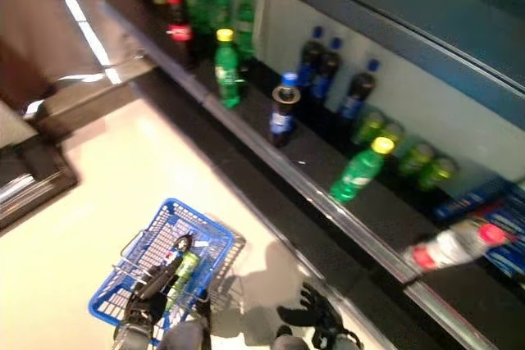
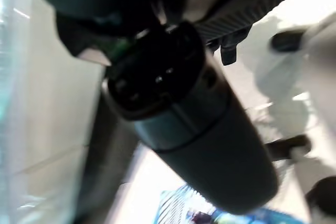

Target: Pick up the drink and place into the basket.

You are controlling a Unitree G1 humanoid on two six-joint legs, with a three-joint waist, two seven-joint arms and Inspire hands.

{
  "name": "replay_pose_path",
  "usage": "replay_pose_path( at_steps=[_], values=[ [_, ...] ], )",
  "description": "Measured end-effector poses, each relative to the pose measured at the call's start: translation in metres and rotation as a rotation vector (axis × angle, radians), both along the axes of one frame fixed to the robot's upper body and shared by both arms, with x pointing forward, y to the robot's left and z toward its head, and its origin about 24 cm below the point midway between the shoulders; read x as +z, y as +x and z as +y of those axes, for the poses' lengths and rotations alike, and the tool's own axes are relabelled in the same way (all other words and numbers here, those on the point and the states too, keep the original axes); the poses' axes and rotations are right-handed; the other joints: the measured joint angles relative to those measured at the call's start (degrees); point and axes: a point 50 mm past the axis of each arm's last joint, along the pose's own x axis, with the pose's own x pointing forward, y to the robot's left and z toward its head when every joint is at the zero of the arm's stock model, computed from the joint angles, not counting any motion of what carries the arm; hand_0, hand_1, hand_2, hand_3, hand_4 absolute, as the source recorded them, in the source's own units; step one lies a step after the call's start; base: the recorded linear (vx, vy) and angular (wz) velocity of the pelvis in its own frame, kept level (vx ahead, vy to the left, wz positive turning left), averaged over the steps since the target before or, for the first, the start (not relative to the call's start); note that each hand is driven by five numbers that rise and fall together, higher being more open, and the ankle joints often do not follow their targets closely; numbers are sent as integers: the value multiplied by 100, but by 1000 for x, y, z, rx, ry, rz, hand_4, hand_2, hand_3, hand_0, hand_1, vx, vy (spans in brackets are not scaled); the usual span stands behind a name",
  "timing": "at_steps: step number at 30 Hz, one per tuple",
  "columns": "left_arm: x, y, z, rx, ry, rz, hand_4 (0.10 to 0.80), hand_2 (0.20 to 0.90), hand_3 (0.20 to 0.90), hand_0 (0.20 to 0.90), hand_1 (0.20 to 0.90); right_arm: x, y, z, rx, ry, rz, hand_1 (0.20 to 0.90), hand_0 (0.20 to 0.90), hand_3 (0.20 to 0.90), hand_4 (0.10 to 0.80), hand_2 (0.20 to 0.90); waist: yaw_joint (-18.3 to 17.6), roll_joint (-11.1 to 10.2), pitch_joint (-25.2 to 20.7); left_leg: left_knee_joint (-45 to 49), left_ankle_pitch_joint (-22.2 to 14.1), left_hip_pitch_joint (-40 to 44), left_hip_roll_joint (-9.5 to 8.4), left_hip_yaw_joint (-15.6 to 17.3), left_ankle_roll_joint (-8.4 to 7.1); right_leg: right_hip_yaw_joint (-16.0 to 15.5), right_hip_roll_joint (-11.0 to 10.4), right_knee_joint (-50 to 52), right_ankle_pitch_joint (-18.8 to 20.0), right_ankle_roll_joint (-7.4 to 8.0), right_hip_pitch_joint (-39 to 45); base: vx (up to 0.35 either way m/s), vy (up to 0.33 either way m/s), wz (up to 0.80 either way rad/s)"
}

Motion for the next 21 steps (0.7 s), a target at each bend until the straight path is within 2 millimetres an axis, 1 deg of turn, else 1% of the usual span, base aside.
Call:
replay_pose_path(
  at_steps=[1, 2, 3, 4, 5, 6, 8, 9, 10, 11, 12, 13, 14, 15, 16, 17, 18, 19, 20, 21],
  values=[
    [-4, -13, 4, 20, 6, 30, 100, 300, 200, 300, 300, 0, -1, -3, -12, -6, -1, 900, 900, 900, 800, 900, 10, 19, -24, 185, -123, 143, 71, -355, -108, 103, 0, 51, -6, 11, 7, 168, 445, -16],
    [-6, -20, 5, 32, 2, 45, 100, 300, 200, 300, 300, 1, -2, -8, -24, -17, -2, 900, 900, 900, 800, 900, -46, 55, -47, 82, -250, 319, 175, -454, -210, 136, 0, 84, 13, 61, 43, 193, 569, 11],
    [-7, -22, 4, 39, -1, 49, 100, 300, 200, 300, 300, 0, -5, -16, -61, -29, 6, 900, 900, 900, 800, 900, -168, 72, -66, -7, -218, 388, 240, -268, -567, 121, -41, 143, -12, 156, 88, 151, 466, 34],
    [-7, -20, 5, 43, 2, 49, 100, 300, 200, 300, 300, -3, -11, -19, -82, -34, 27, 900, 900, 900, 800, 900, -172, -12, -109, -31, -200, 374, 183, -116, -504, 107, -137, 166, -14, 160, 92, 101, 325, 36],
    [-7, -20, 5, 43, 2, 49, 100, 300, 200, 300, 300, -3, -11, -19, -82, -34, 27, 900, 900, 900, 800, 900, -172, -12, -109, -31, -200, 374, 183, -116, -504, 107, -137, 166, -14, 160, 92, 110, 303, 24],
    [-7, -19, 16, 63, 24, 58, 100, 300, 200, 300, 300, -13, -24, -17, -115, -27, 83, 900, 900, 900, 800, 900, -120, -216, -226, -29, -210, 370, 84, 75, -425, 80, -287, 171, -13, 161, 127, 121, 324, 17],
    [-7, -22, 25, 91, 41, 71, 100, 300, 200, 300, 300, -21, -34, -9, -142, -13, 133, 900, 900, 900, 800, 900, -96, -381, -321, 137, -321, 339, -83, 59, -344, 80, -464, 336, 6, 151, 131, 236, 683, 28],
    [-8, -17, 25, 90, 40, 70, 100, 300, 200, 300, 300, -24, -35, -8, -210, -1, 139, 900, 900, 900, 800, 900, -107, -356, -236, 484, -506, 248, -159, 88, -195, 14, -580, 729, 1, 145, 66, 227, 743, 58],
    [-9, -12, 23, 83, 32, 78, 100, 300, 200, 300, 300, -27, -39, -8, -277, 1, 166, 900, 900, 900, 800, 900, -119, -253, -196, 547, -581, 293, -148, 103, -140, -43, -716, 1298, 21, 114, -103, 130, 525, 50],
    [-9, -13, 23, 67, 40, 80, 100, 300, 200, 300, 300, -28, -43, -7, -304, 3, 178, 900, 900, 900, 800, 900, -100, -232, -205, 408, -542, 414, -203, 235, -77, -29, -809, 1704, 103, 5, -259, 188, 614, 37],
    [-8, -16, 25, 33, 64, 88, 100, 300, 200, 300, 300, -26, -37, -5, -316, -3, 156, 900, 900, 900, 800, 900, -104, -139, -163, 330, -531, 500, -253, 278, 41, 19, -906, 2138, 357, -116, -449, 147, 435, 2],
    [-8, -20, 28, 10, 84, 100, 100, 300, 200, 300, 300, -24, -30, -2, -310, 0, 132, 900, 900, 900, 800, 900, -131, -69, -147, 187, -490, 593, -304, 272, 136, 177, -857, 2549, 350, -84, -750, 139, 315, 19],
    [-8, -23, 30, -5, 97, 112, 100, 300, 200, 300, 300, -22, -25, 4, -309, 10, 108, 900, 900, 900, 800, 900, -234, 31, -180, 26, -410, 573, -277, 142, 210, 355, -500, 2689, 63, 22, -939, 40, 74, 15],
    [-8, -23, 30, -5, 97, 112, 100, 300, 200, 300, 300, -22, -25, 4, -309, 10, 108, 900, 900, 900, 800, 900, -234, 31, -180, 26, -410, 573, -277, 142, 210, 355, -500, 2689, 63, 22, -939, 109, 158, 53],
    [-7, -23, 34, -24, 115, 113, 100, 300, 200, 300, 300, -19, -21, 9, -294, 18, 86, 900, 900, 900, 800, 900, -355, 102, -178, -204, -251, 575, -291, 0, 264, 401, -142, 2700, -118, -23, -1070, 261, 225, 65],
    [-6, -22, 33, -54, 124, 109, 100, 300, 200, 300, 300, -18, -17, 9, -298, 18, 77, 900, 900, 900, 800, 900, -413, 119, -165, -365, -183, 594, -361, 3, 352, 387, 224, 2685, -304, -99, -1315, 385, 250, 80],
    [-6, -20, 30, -76, 124, 106, 100, 300, 200, 300, 300, -20, -17, 8, -313, 19, 77, 900, 900, 900, 800, 900, -453, 146, -154, -443, -177, 627, -350, -11, 378, 338, 508, 2397, -352, -235, -1356, 411, 167, 62],
    [-6, -19, 27, -97, 126, 105, 100, 300, 200, 300, 300, -23, -19, 7, -331, 17, 96, 900, 900, 900, 800, 900, -477, 143, -162, -525, -167, 685, -369, 36, 384, 180, 640, 1943, -350, -372, -1297, 362, 58, 47],
    [-6, -17, 24, -112, 129, 103, 100, 300, 200, 300, 300, -24, -21, 5, -349, 17, 112, 900, 900, 900, 800, 900, -482, 119, -190, -543, -163, 694, -415, 30, 384, 201, 742, 1514, -311, -449, -1278, 265, 35, 42],
    [-6, -17, 23, -125, 130, 104, 100, 300, 200, 300, 300, -26, -23, 4, -361, 18, 122, 900, 900, 900, 800, 900, -503, 67, -224, -557, -163, 691, -485, 2, 383, 311, 836, 1143, -257, -500, -1291, 221, 17, 36]
  ],
)
